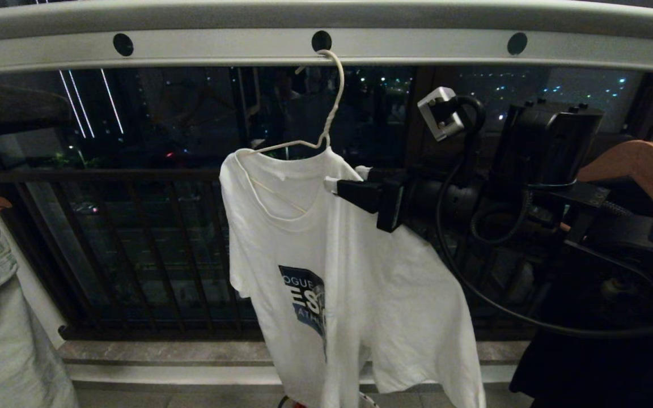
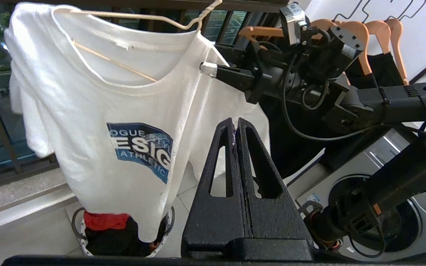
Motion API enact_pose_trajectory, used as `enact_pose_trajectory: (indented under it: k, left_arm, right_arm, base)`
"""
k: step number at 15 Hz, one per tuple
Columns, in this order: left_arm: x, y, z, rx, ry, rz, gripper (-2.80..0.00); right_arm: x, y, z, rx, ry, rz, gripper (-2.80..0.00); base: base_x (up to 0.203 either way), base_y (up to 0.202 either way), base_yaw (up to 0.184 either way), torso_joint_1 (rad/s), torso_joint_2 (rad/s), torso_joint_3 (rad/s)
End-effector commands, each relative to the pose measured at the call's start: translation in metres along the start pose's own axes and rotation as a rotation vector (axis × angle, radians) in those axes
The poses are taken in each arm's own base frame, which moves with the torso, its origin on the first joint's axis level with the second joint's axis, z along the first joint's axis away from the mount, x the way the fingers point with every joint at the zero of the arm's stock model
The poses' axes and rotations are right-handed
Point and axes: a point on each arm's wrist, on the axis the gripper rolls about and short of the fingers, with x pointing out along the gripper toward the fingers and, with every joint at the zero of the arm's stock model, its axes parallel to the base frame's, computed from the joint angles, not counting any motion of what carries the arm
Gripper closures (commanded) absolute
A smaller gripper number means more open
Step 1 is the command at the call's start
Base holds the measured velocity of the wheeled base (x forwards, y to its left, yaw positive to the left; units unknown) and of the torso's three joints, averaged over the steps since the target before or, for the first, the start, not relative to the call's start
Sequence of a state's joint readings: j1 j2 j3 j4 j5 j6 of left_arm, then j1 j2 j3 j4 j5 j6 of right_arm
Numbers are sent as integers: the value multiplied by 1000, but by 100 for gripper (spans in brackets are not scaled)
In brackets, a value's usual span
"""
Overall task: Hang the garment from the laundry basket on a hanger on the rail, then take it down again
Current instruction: Hang the clothes rack on the clothesline
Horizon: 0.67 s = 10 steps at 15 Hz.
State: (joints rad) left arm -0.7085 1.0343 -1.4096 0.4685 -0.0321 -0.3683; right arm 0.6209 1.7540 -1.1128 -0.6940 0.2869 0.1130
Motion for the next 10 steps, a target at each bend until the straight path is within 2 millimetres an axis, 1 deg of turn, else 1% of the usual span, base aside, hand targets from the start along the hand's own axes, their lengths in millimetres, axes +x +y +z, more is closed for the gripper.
enact_pose_trajectory:
  k: [1, 5, 10]
  left_arm:
    - [2, 0, 0, -3, 6, 2, 0]
    - [9, 1, -2, -4, 24, 9, 0]
    - [15, 1, -3, -4, 41, 14, 0]
  right_arm:
    - [-7, 3, 9, -7, -28, 0, -280]
    - [-29, 12, 31, -25, -81, 3, -280]
    - [-60, 24, 55, -25, -84, -3, -280]
  base:
    - [0, 0, 0, 0, 0, 0]
    - [0, 0, 0, 0, 0, 0]
    - [0, 0, 0, 0, 0, 0]
